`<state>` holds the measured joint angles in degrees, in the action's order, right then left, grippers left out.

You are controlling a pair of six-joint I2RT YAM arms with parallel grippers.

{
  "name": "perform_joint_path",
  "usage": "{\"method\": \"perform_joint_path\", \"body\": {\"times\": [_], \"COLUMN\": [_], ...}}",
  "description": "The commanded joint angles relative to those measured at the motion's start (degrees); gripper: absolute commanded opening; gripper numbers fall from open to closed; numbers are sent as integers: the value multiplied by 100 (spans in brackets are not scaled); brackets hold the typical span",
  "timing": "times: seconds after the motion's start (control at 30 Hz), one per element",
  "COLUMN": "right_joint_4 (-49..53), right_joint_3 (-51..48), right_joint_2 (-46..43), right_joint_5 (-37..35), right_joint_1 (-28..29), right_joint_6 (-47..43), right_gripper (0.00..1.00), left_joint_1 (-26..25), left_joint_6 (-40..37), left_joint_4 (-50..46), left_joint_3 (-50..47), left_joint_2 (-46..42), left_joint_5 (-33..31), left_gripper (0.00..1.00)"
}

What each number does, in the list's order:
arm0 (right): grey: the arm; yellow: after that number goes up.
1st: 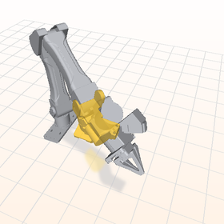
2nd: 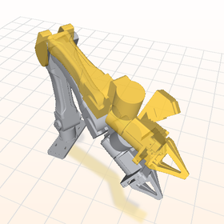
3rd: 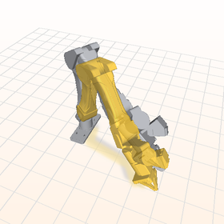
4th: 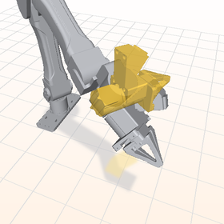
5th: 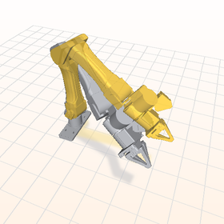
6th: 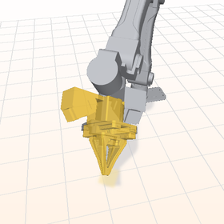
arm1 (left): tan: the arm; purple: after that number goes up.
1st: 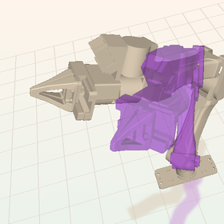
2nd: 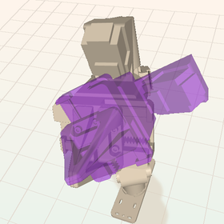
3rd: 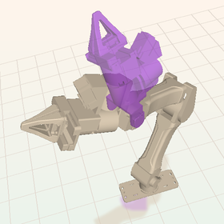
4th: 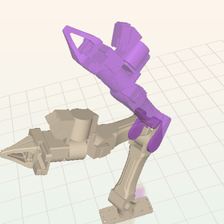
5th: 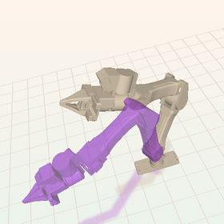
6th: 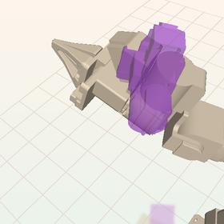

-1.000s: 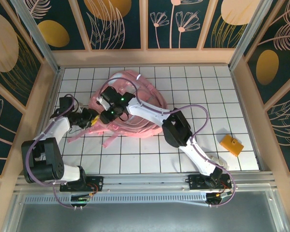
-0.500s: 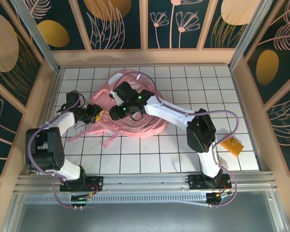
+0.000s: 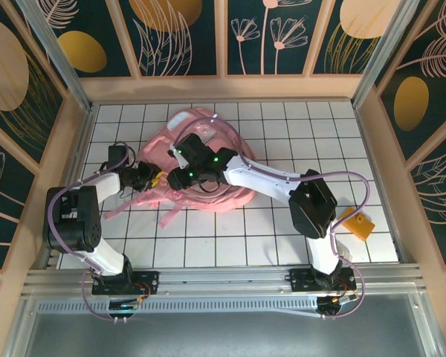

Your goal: Pack books, pencil case, and school supplies into a backpack

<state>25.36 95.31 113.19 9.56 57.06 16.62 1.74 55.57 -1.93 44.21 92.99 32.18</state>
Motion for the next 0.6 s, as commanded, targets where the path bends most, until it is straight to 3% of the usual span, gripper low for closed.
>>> {"method": "perform_joint_path", "body": {"times": [0.0,0.03,0.17,0.27,0.43,0.57], "right_joint_4": [-259,-260,98,-242,260,212], "right_joint_3": [-69,-74,263,13,504,603], "right_joint_2": [-9,14,227,131,298,562], "right_joint_5": [-719,-778,-787,-602,-1402,-1166], "right_joint_1": [170,188,185,180,278,329], "right_joint_6": [272,485,1913,3213,4868,5930], "right_gripper": [48,49,52,54,52,45], "left_joint_1": [-99,-131,-196,-209,-209,-209], "left_joint_6": [381,440,466,525,982,1340], "left_joint_4": [765,846,599,156,-220,-457], "left_joint_3": [-140,-139,-6,143,190,270], "left_joint_2": [257,284,228,-47,-748,-1149], "left_joint_5": [49,53,-84,-101,10,141], "left_gripper": [31,31,1,0,0,0]}}
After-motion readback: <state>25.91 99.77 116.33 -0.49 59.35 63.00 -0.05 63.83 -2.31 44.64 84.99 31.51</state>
